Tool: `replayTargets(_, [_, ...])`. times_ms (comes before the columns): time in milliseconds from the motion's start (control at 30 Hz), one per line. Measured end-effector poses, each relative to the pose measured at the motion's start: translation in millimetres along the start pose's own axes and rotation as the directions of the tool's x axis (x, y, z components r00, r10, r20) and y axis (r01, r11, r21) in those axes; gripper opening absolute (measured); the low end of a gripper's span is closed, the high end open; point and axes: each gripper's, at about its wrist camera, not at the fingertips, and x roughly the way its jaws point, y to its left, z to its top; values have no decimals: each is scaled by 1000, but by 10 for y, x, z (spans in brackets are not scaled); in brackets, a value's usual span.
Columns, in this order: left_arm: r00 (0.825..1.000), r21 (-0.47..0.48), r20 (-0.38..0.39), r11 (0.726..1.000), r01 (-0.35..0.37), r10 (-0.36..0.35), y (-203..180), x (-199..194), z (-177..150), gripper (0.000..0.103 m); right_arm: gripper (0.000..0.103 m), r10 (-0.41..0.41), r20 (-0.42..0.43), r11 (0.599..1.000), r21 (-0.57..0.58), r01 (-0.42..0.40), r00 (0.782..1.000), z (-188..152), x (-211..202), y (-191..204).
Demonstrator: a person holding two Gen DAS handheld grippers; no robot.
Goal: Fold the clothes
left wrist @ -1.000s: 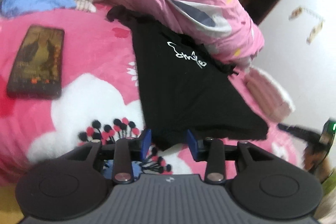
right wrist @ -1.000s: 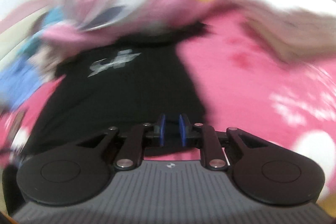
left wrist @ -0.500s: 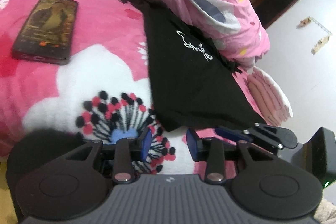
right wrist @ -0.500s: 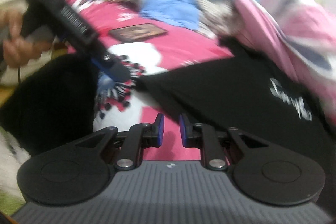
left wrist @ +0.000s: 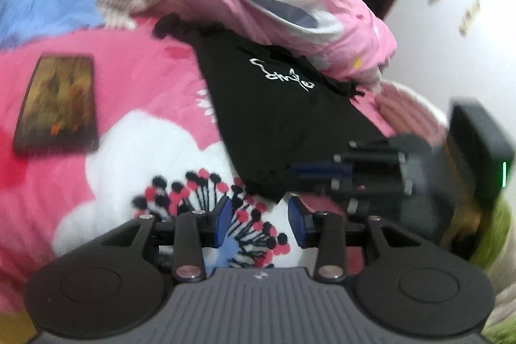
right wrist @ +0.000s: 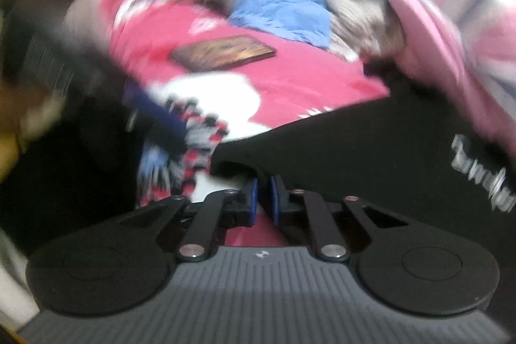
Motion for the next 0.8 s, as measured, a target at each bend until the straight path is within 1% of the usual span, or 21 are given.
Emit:
replayTargets(33, [1000,32,3,999,-8,8,-37,14,13,40,7,40,8,995,87,-41,999,16,-3,-133])
replayTargets(100, [1000,78,13,997,-27,26,-92,57,44,41,7,112,22,964,241,-114,993,29,13,-392])
replayTargets(200, [998,128,27,990,-58,55,-149,124,87,42,8,184,37,898,400,-183,982,-6,95,-687])
replayTargets(267, [996,147,39,986,-84,79,-173,171,120,45,8,224,42,848,485,-215,974,-65,191,-833])
replayTargets(300, [995,153,45,984,-94,88,-179,185,131,46,8,228,44,831,511,-218,973,-92,228,-880])
replayTargets(433, [992,172,61,977,-123,114,-204,232,172,50,9,239,70,790,567,-235,969,-175,291,-954])
replayTargets(500, [991,173,63,977,-126,117,-208,251,180,51,9,243,83,774,583,-245,966,-204,297,-972])
replayTargets(567, [991,173,64,976,-129,120,-211,270,188,51,9,249,96,762,595,-256,964,-226,315,-991])
replayTargets(733, [989,162,67,977,-139,129,-193,322,213,51,9,225,127,740,623,-254,966,-252,269,-1043])
replayTargets(800, [989,152,68,978,-143,134,-171,338,227,51,11,214,139,731,633,-253,967,-263,250,-1064])
